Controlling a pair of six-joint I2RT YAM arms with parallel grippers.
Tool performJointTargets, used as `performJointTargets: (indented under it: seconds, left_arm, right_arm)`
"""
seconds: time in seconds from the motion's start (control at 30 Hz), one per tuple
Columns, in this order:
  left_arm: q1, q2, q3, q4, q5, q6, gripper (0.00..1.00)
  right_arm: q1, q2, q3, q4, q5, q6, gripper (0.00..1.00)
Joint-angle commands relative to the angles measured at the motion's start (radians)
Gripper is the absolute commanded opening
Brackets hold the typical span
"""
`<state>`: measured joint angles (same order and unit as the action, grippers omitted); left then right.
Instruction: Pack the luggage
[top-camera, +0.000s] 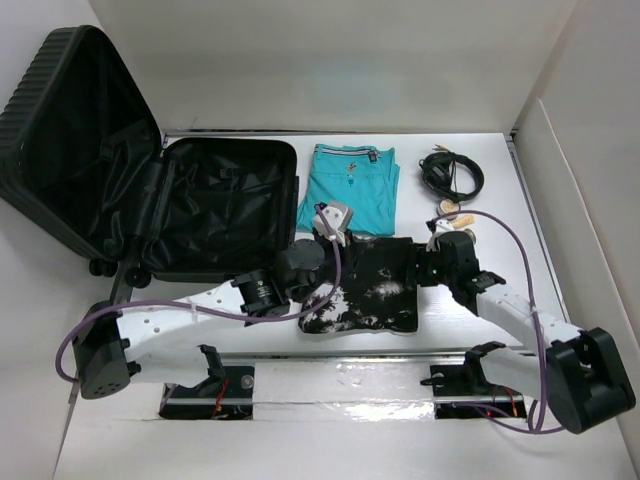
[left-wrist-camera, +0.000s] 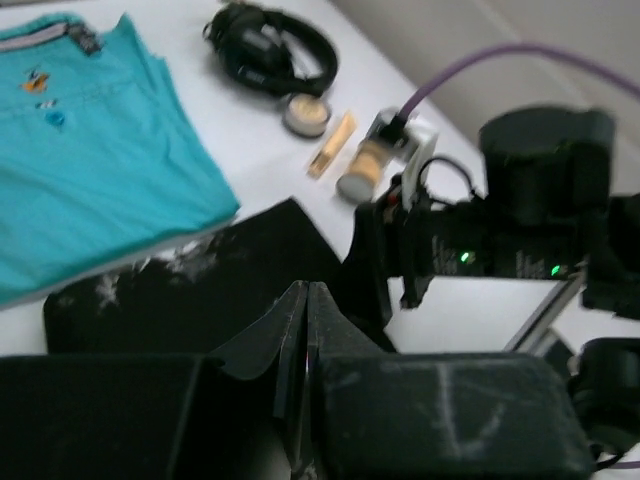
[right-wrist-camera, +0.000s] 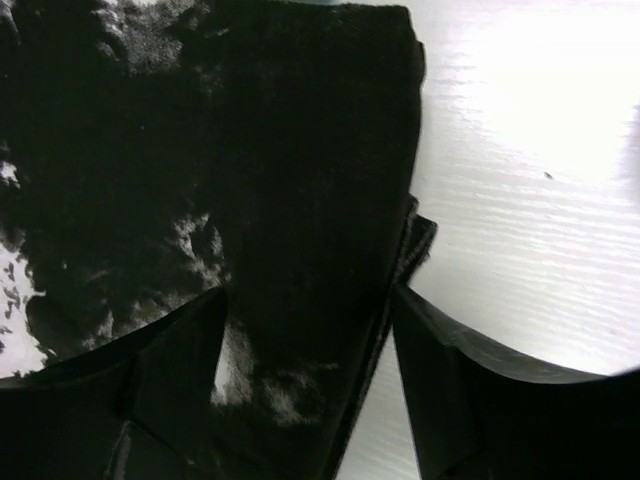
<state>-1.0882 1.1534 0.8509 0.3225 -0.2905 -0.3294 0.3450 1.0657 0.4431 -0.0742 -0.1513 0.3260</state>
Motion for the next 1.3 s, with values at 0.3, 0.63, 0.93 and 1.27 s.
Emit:
performJointTargets:
  seconds: [0.3, 0.63, 0.93, 1.27]
  left_arm:
    - [0.034, -0.063, -0.136, -0.235, -0.072, -0.117, 0.5]
    - [0.034, -0.064, -0.193, -0.404, -0.11, -0.252, 0.83]
    - [0.183, 0.078, -0.237, -0.225, 0.071, -0.252, 0.95]
    - [0.206, 0.256, -0.185, -0.062, 0.125, -0.281, 0.59]
  right_arm:
    - [-0.053, 0.137, -0.034, 0.238, -0.05, 0.056, 0.17]
    - [-0.153, -0.036, -0.04, 0.163, 0.12, 0.018, 0.0]
    - [-0.13, -0.164, -0.01, 0.123, 0.127, 0.007, 0.9]
    - [-0.075, -0.266, -0.058, 0.148, 0.114, -0.001, 0.89]
